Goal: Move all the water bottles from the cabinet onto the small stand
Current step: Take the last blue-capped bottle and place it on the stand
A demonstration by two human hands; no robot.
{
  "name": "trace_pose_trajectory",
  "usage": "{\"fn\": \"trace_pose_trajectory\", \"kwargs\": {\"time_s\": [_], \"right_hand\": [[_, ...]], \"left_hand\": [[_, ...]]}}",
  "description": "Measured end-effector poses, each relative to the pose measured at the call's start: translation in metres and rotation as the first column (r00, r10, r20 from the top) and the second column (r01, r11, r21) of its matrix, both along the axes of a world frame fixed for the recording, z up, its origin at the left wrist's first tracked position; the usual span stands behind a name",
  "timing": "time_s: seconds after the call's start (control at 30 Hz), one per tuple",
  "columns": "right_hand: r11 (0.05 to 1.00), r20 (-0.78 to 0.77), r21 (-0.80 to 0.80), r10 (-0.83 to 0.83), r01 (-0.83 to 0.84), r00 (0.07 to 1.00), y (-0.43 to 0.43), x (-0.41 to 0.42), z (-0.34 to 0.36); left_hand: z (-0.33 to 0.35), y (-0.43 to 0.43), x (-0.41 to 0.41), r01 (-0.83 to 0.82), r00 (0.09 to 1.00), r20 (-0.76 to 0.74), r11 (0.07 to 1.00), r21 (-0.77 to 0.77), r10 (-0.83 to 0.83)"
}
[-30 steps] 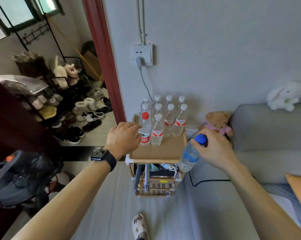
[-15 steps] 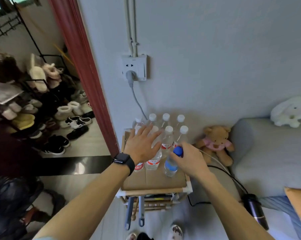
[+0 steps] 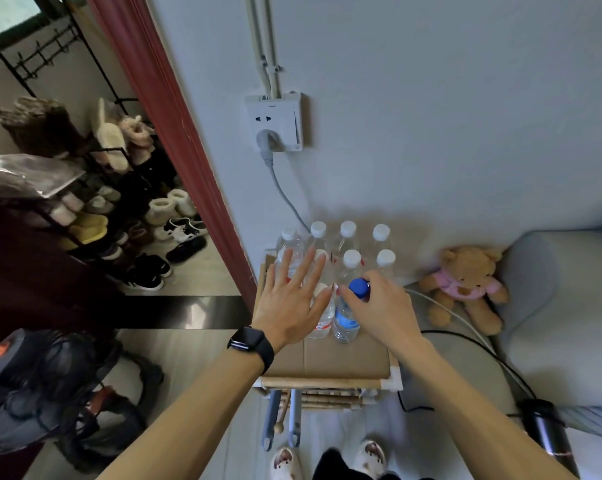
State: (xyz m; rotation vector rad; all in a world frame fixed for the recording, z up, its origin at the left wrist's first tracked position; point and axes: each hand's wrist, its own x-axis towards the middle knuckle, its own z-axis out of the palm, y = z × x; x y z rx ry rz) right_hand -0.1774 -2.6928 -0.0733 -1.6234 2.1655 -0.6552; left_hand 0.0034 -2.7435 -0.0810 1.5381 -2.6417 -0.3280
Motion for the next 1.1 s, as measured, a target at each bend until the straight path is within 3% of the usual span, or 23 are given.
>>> {"fn": "trace_pose_trajectory", "kwargs": {"time_s": [0.17, 0.43, 0.63, 0.73, 0.97, 1.1], "right_hand": [[0.987, -0.059, 0.114, 0.118, -0.110, 0.991, -0.006, -0.014, 0.002], [0.891, -0.132, 0.323, 0.377, -0.320, 0.917, -0.016, -0.036, 0.030], [0.908, -0.243, 0.316, 0.358, -0.276, 0.901, -0.019, -0.027, 0.032], [0.948, -0.275, 0.227, 0.284, -0.225, 0.919, -0.017, -0.021, 0.028], [0.929, -0.240, 0.257, 0.328, -0.266, 0.914, -0.015, -0.025, 0.024], [0.949, -0.259, 0.154, 0.309, -0.277, 0.915, -0.013, -0.019, 0.019]], "left_hand": [[-0.003, 0.002, -0.001, -0.027, 0.999, -0.019, 1.000, -0.010, 0.027], [-0.005, 0.002, -0.001, -0.023, 1.000, -0.005, 1.000, -0.020, 0.023], [-0.006, 0.002, -0.001, -0.026, 1.000, -0.004, 0.999, -0.020, 0.026], [-0.006, 0.004, -0.001, -0.027, 1.000, -0.008, 0.999, -0.027, 0.026], [-0.004, 0.003, -0.001, -0.025, 1.000, -0.002, 0.999, -0.024, 0.025], [-0.005, 0.003, -0.002, -0.024, 1.000, 0.002, 0.999, -0.022, 0.024]]}}
